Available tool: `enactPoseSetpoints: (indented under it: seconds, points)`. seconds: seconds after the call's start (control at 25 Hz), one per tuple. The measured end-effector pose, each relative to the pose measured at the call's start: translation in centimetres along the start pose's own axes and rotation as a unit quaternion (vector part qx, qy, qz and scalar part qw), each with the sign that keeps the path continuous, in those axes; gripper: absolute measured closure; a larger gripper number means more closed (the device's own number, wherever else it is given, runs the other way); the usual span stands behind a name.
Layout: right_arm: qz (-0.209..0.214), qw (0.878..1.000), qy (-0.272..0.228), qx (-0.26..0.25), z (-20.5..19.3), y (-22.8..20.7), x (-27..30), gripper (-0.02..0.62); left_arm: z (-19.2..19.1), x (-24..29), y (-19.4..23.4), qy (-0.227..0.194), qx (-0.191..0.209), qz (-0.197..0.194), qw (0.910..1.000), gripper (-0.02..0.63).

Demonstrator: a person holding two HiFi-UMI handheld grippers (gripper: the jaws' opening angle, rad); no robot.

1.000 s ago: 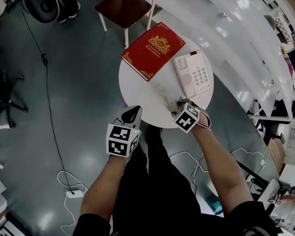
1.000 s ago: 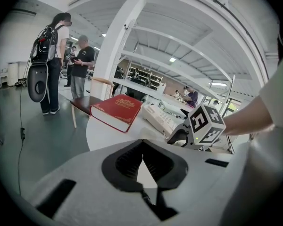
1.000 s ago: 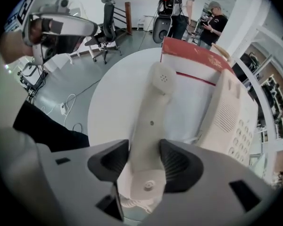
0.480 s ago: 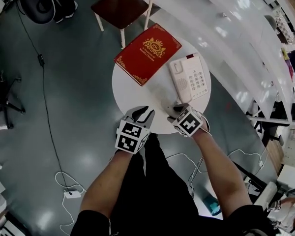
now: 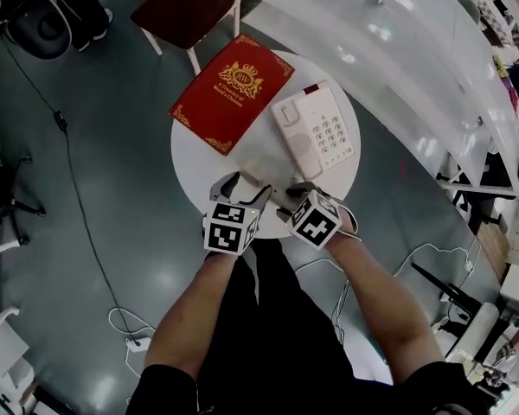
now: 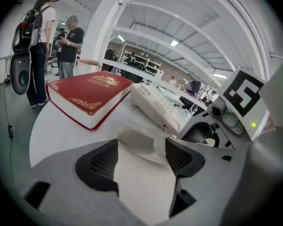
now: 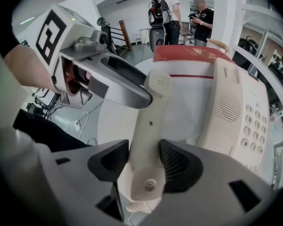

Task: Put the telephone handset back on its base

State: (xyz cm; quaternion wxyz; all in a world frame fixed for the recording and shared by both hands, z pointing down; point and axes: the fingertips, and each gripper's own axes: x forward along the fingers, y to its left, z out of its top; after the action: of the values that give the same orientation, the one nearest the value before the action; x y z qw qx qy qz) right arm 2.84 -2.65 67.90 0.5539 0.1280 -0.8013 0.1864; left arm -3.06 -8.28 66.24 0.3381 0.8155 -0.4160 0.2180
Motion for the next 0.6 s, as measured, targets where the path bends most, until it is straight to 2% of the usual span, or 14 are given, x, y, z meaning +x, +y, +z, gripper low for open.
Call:
enactPoseSetpoints:
  seconds: [0.2, 0.4, 0.48, 0.6]
  points:
    - [0.008, 1.000, 0.001, -0.030, -0.2, 0.5, 0.2, 0.380, 0.2, 1.2, 1.0, 0.016, 0.030, 0.001, 0.9994, 0.282]
    - [0.023, 0.999, -0.010, -0.041, -0.2, 0.7, 0.0, 0.379, 0.0, 1.7, 0.8, 0.031, 0.054, -0.023, 0.9978, 0.284]
    - [0.018, 0.998, -0.008, -0.053, -0.2, 0.7, 0.0, 0.376, 0.0, 1.8, 0.8, 0.038, 0.052, -0.022, 0.9977, 0.287]
    - [-0.012, 0.995, 0.010, -0.096, -0.4, 0.7, 0.2, 0.368, -0.2, 1.9, 1.0, 0.052, 0.044, -0.014, 0.9976, 0.293]
